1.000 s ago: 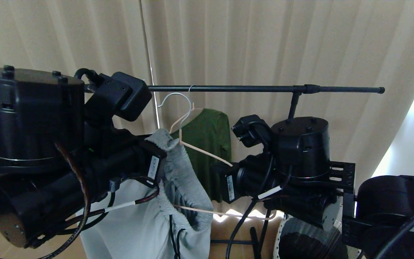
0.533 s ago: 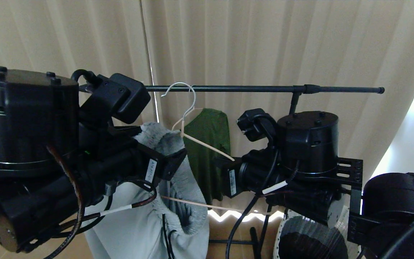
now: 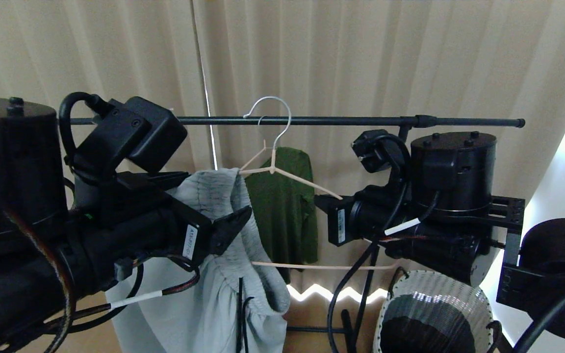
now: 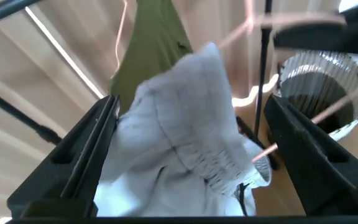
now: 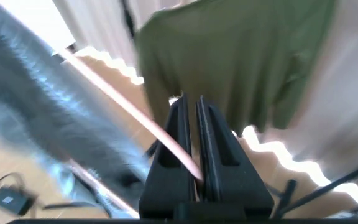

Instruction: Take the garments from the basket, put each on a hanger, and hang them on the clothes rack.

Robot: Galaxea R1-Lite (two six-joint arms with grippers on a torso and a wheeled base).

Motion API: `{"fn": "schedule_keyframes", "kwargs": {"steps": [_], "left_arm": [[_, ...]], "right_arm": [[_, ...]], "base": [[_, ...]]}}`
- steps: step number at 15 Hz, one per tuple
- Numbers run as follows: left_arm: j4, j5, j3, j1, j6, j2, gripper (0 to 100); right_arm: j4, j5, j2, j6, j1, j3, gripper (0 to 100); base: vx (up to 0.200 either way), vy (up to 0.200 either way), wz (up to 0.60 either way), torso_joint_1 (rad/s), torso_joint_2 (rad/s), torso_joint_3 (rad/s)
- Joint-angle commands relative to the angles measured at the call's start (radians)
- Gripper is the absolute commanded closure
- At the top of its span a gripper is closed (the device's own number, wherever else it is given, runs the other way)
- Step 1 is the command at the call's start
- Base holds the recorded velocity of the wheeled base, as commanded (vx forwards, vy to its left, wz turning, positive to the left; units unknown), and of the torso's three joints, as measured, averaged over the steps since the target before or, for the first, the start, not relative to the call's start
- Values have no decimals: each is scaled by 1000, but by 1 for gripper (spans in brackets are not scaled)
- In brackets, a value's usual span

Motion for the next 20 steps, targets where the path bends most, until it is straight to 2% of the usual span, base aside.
{"fn": "schedule_keyframes", "kwargs": {"steps": [1, 6, 15, 18, 19, 20], "left_arm": [[-41, -8, 24, 1, 12, -11, 0], [-157, -14, 109, 4, 59, -30, 0], [-164, -106, 107, 6, 147, -97, 0], [-160, -172, 109, 16, 193, -93, 0], [-160, -172, 109, 16, 193, -93, 0], [-156, -227, 113, 23, 230, -80, 0]], "right_arm": [[6, 0, -30, -2, -17, 5, 100], [59, 0, -95, -4, -60, 11, 100], [58, 2, -187, -14, -113, 119, 100], [45, 80, -250, -71, -152, 199, 100], [45, 80, -250, -71, -152, 199, 100], [44, 123, -279, -83, -170, 228, 100]], "base": [[0, 0, 0, 0, 0, 0], [0, 0, 0, 0, 0, 0], [0, 0, 0, 0, 0, 0], [0, 0, 0, 0, 0, 0], [0, 0, 0, 0, 0, 0], [0, 0, 0, 0, 0, 0]]}}
